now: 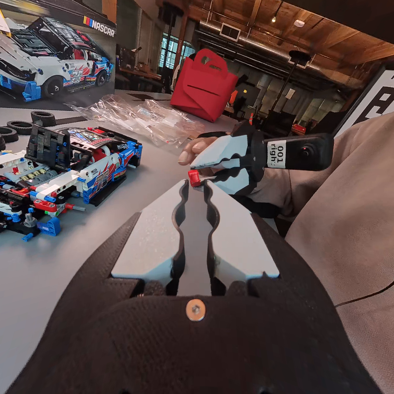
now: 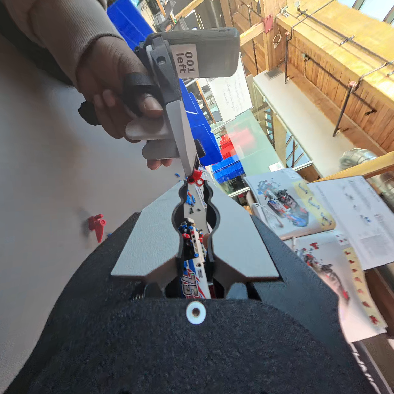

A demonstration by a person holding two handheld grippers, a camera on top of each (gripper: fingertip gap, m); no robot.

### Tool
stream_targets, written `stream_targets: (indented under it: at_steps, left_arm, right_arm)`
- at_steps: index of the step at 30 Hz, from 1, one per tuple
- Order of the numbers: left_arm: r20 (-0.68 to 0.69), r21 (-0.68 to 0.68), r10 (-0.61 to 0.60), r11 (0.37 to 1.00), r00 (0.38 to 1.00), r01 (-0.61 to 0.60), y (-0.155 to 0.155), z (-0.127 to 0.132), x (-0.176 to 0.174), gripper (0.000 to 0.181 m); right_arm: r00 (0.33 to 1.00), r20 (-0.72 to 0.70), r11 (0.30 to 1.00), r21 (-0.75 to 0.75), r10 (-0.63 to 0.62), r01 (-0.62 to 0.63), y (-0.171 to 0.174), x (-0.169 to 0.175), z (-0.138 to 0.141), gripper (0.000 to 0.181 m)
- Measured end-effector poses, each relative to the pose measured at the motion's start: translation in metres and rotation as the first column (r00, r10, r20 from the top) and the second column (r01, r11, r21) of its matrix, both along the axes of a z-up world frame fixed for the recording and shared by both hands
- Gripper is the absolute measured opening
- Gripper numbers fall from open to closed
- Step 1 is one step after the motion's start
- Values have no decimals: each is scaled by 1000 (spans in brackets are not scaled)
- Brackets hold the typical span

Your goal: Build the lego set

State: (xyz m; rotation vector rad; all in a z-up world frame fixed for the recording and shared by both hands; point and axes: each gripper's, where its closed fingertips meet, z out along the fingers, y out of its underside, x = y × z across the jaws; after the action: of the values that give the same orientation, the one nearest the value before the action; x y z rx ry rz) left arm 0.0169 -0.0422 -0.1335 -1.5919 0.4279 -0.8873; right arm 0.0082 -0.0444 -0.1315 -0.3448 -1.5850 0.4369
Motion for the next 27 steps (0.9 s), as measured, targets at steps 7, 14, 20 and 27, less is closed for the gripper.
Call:
stream_targets:
  at_steps: [7,14,20,27]
  left_arm:
    - [-31,49,-38,998,999,39,-6,0,2,6]
    - [1,62,-173,983,985,173,-21,1,10,5]
    - [87,-67,-305,948,948,311,-27,-11,26,5]
    - [298,-214,-303,903,905,372,-20,-18,24,5]
  right_arm:
    - [1000,-23,994,108,1,1,-10,1,-1,13]
    - [950,94,852,-475,297,-219,-26,15,3,21]
    - [927,170,868,-439,333,-231,-37,18,-11,16]
    - [938,195,901,-387,286,-194,-30,17,-17,11]
